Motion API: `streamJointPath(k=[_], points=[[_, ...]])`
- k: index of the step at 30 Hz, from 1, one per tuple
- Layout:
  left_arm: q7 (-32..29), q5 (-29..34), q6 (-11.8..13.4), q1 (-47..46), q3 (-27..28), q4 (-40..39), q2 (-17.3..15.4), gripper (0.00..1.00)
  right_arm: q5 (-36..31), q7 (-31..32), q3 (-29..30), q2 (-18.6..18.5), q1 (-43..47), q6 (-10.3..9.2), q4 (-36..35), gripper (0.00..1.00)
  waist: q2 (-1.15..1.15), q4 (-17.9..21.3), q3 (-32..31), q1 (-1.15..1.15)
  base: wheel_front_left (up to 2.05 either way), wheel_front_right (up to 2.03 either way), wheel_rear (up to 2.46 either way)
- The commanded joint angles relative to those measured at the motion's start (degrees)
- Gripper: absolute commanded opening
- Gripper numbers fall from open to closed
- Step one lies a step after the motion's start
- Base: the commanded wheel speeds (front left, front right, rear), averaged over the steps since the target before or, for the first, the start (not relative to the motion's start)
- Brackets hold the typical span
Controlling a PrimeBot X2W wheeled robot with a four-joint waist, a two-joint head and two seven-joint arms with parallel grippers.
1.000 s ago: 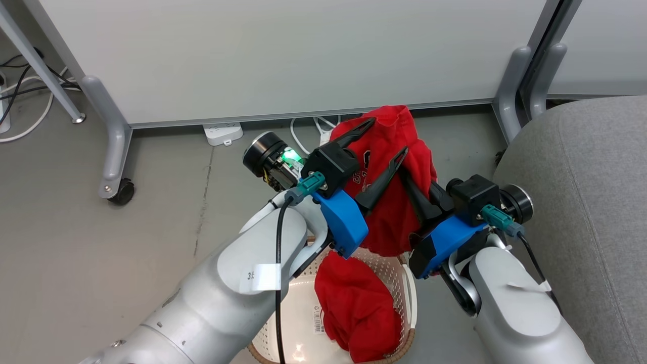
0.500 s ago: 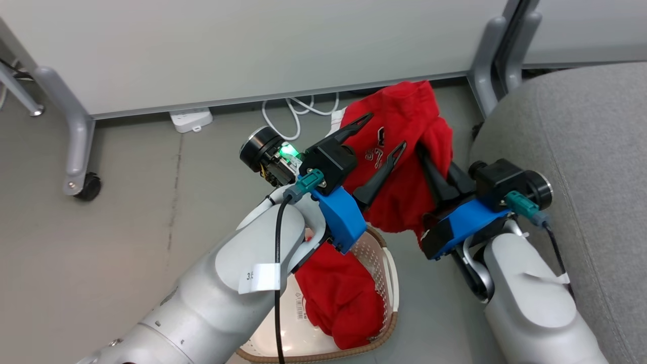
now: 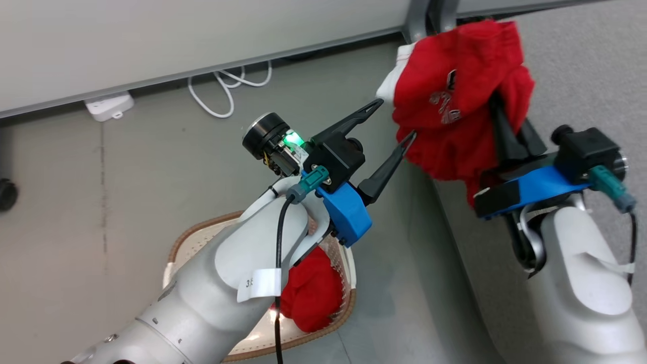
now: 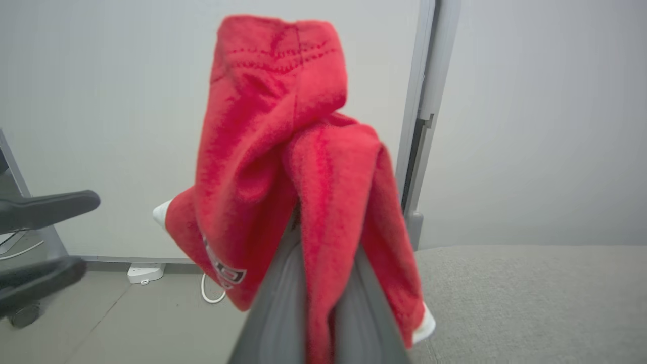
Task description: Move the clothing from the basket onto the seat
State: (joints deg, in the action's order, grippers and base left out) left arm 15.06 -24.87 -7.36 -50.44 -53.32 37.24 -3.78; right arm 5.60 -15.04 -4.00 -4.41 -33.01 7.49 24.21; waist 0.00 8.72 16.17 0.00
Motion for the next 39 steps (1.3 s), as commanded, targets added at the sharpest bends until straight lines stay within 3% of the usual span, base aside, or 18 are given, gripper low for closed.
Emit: streamJointPath(k=[1,14,24,39], points=[[0.2,0.7,0.3,-0.5,-0.1,-0.8,-0.4,1.00,-0.2,-0.2,1.8,-0.3,-0.4,0.01,-1.4,0.00,0.00,2.4,2.0,0.00,0.00,0.00,0.00],[0.2,3.4,0.1,0.3,-2.9,-3.4,-0.6,1.00,-1.2,-0.2,11.8,-0.7,4.6,0.01,-8.7,0.00,0.00,9.2,5.3,0.00,0.00,0.00,0.00],[0.2,3.8,0.0,0.6,-5.7,-3.7,-0.4,1.00,-0.9,-0.2,17.7,0.5,10.1,0.01,-12.4,0.00,0.00,11.9,7.0,0.00,0.00,0.00,0.00],[0.2,3.9,0.1,0.7,-6.7,-4.3,-1.1,1.00,-0.5,-0.2,18.4,1.5,9.6,0.01,-15.2,0.00,0.00,13.3,8.3,0.00,0.00,0.00,0.00]])
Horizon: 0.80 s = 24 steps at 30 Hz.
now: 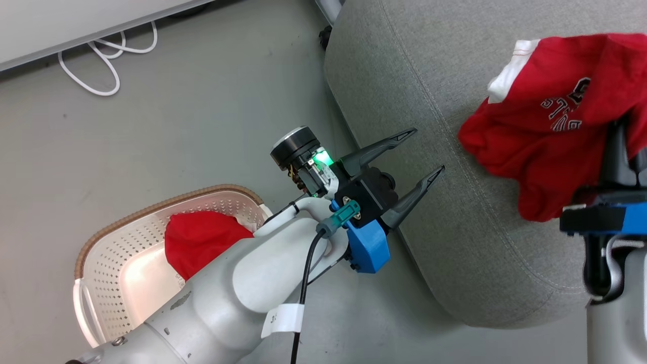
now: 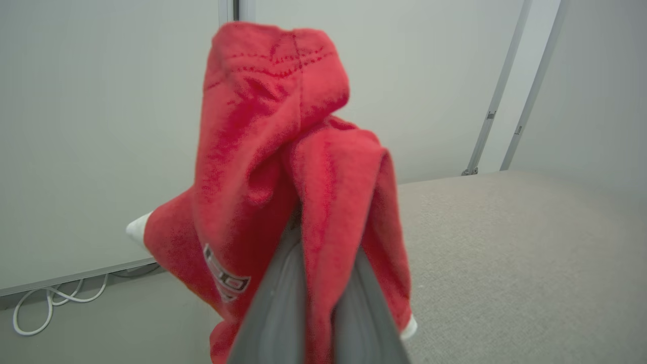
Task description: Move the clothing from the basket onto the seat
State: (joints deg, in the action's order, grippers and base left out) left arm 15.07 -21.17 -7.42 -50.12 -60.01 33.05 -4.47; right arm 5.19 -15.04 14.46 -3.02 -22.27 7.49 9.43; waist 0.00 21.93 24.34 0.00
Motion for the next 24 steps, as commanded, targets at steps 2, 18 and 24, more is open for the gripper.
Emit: streamJointPath(k=[2,18,24], points=[[0.2,0.5,0.3,-0.1,-0.1,-0.4,-0.6,1.00,-0.4,-0.2,-0.1,-0.5,-2.9,0.01,-1.3,0.00,0.00,0.1,0.9,0.00,0.00,0.00,0.00],[-0.9,3.4,1.6,-7.0,0.6,-5.6,-4.8,1.00,-0.1,-0.2,11.3,-14.1,-26.4,0.01,-4.5,0.00,0.00,-2.1,15.1,0.00,0.00,0.00,0.00],[-1.9,4.5,2.2,-9.4,0.9,-8.5,-6.9,1.00,0.2,-0.2,16.0,-18.9,-30.3,0.01,1.5,0.00,0.00,-2.9,20.2,0.00,0.00,0.00,0.00]])
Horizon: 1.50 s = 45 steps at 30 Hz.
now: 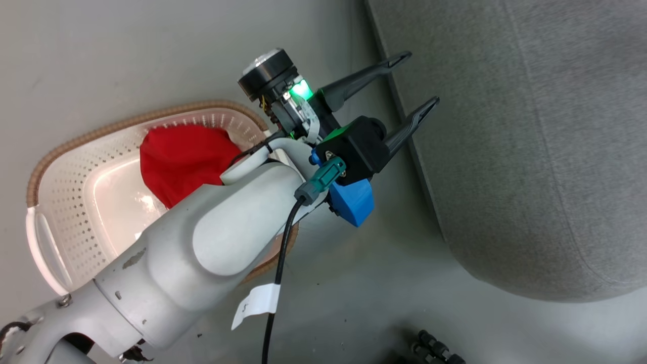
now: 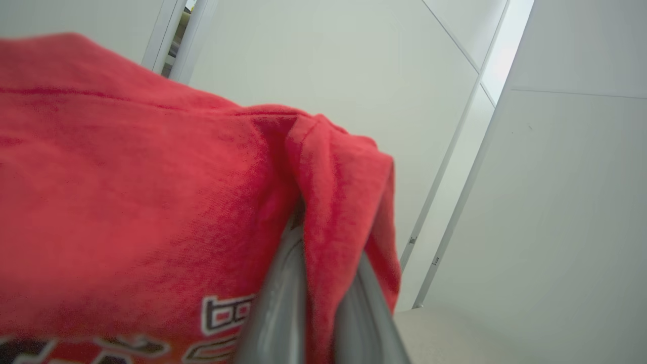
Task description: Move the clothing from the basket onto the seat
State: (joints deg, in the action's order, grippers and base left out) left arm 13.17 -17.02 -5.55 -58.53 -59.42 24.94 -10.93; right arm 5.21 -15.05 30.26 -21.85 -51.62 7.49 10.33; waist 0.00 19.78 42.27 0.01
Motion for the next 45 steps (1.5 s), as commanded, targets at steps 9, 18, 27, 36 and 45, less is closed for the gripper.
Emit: streamJointPath(k=[9,18,27,36,45], points=[[-1.2,1.0,1.0,-2.1,-0.1,-3.4,-2.2,1.00,-1.8,-0.2,1.2,0.1,-1.0,0.01,12.5,0.00,0.00,-2.0,6.8,-0.01,0.00,0.00,0.00],[-1.7,0.9,1.3,-1.3,-1.2,-4.4,-2.6,1.00,-3.6,-0.2,0.6,3.9,2.9,0.01,19.3,0.00,0.00,-2.4,7.4,-0.01,0.00,0.00,0.00],[-1.0,0.0,1.5,-0.6,-1.6,-3.7,-2.6,1.00,-3.2,-0.2,-0.5,5.2,5.6,0.01,22.7,0.84,0.00,-2.3,5.3,-0.01,0.00,0.00,0.00],[1.0,-1.6,2.4,1.3,-0.6,-2.1,-1.3,1.00,-3.9,-0.2,-1.0,6.4,13.2,0.01,16.0,1.00,0.00,-2.1,-0.1,-0.01,0.00,0.00,0.00],[2.0,-4.7,4.7,6.8,5.9,-1.8,-0.9,1.00,-4.2,-0.2,-5.3,7.3,22.6,0.01,3.9,1.00,0.00,-2.7,-9.3,-0.01,0.00,0.00,0.00]])
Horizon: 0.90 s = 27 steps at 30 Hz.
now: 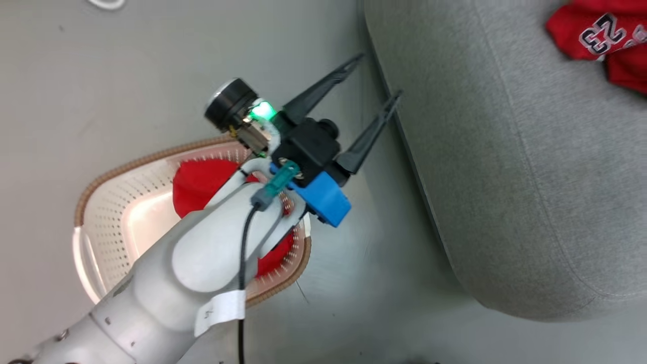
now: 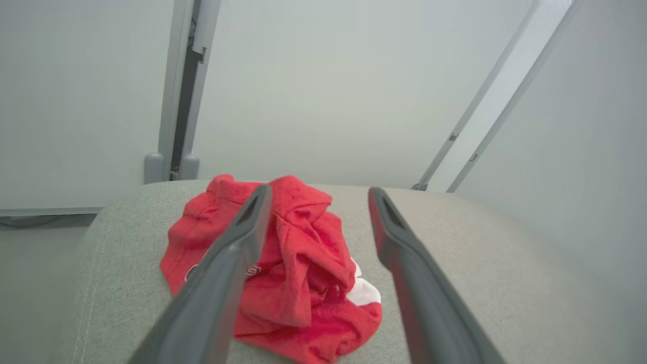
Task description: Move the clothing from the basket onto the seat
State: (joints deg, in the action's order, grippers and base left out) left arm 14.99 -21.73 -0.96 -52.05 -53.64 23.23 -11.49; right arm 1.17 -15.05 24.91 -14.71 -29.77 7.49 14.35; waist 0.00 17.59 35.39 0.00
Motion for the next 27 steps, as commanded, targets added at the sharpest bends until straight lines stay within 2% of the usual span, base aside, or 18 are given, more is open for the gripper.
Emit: streamJointPath(k=[1,7,13,21,27], points=[[0.2,-0.1,0.5,1.3,1.3,-0.6,-0.6,1.00,0.0,-0.2,-0.8,0.1,1.1,0.01,-1.2,1.00,0.00,-0.8,-3.4,0.00,0.00,0.00,0.00],[0.3,0.3,2.1,7.4,10.1,-3.8,-1.4,1.00,0.1,-0.2,-7.8,0.3,2.8,0.01,-5.2,1.00,0.00,-4.2,-9.2,0.00,0.00,0.00,0.00],[0.3,1.8,2.4,14.1,19.7,-5.9,-1.0,1.00,0.4,-0.2,-16.0,1.4,4.1,0.01,-6.8,1.00,0.00,-8.2,-14.5,0.00,0.00,0.00,0.00],[0.2,4.8,1.3,23.2,31.2,-6.9,0.6,1.00,1.3,-0.2,-23.7,4.1,6.9,0.01,-6.3,1.00,0.00,-12.6,-19.8,0.00,0.00,0.00,0.00],[0.2,7.7,-0.5,29.6,37.8,-7.6,2.6,1.00,1.8,-0.2,-24.5,5.8,10.9,0.01,-5.7,1.00,0.00,-15.5,-23.7,0.00,0.00,0.00,0.00]])
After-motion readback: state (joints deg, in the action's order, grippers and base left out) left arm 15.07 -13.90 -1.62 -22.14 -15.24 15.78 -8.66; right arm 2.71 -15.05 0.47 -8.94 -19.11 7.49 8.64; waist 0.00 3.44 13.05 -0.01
